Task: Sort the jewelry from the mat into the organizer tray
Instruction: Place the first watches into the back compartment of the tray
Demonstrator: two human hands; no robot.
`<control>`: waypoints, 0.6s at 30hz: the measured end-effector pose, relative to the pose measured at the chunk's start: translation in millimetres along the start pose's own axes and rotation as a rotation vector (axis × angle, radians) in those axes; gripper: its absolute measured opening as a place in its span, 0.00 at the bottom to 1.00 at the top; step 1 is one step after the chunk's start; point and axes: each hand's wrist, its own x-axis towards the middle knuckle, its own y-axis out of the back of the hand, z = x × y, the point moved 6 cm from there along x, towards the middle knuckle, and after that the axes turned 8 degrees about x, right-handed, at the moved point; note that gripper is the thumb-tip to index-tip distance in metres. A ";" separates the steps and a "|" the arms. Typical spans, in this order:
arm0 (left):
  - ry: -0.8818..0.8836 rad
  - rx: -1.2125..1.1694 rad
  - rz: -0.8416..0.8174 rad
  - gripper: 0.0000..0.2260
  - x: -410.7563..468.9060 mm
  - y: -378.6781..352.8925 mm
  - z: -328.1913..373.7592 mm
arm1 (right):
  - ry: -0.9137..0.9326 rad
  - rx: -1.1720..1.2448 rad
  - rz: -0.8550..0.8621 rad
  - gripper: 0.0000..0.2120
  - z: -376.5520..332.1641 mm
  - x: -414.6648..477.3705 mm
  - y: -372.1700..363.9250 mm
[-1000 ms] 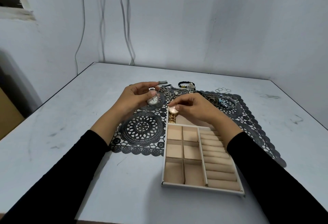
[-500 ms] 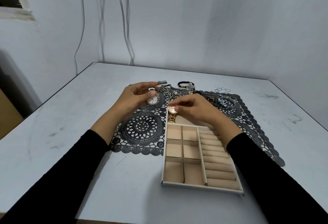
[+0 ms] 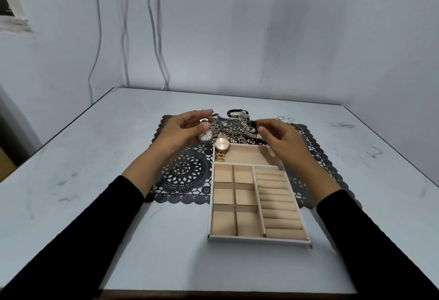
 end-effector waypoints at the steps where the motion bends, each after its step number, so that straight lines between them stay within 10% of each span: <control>1: -0.003 -0.005 -0.005 0.15 -0.6 -3.8 0.8 | 0.006 -0.044 0.047 0.10 1.4 -4.9 8.5; 18: 0.003 0.093 -0.104 0.15 -9.7 -53.0 -2.7 | -0.070 -0.655 0.008 0.19 35.8 -56.3 55.3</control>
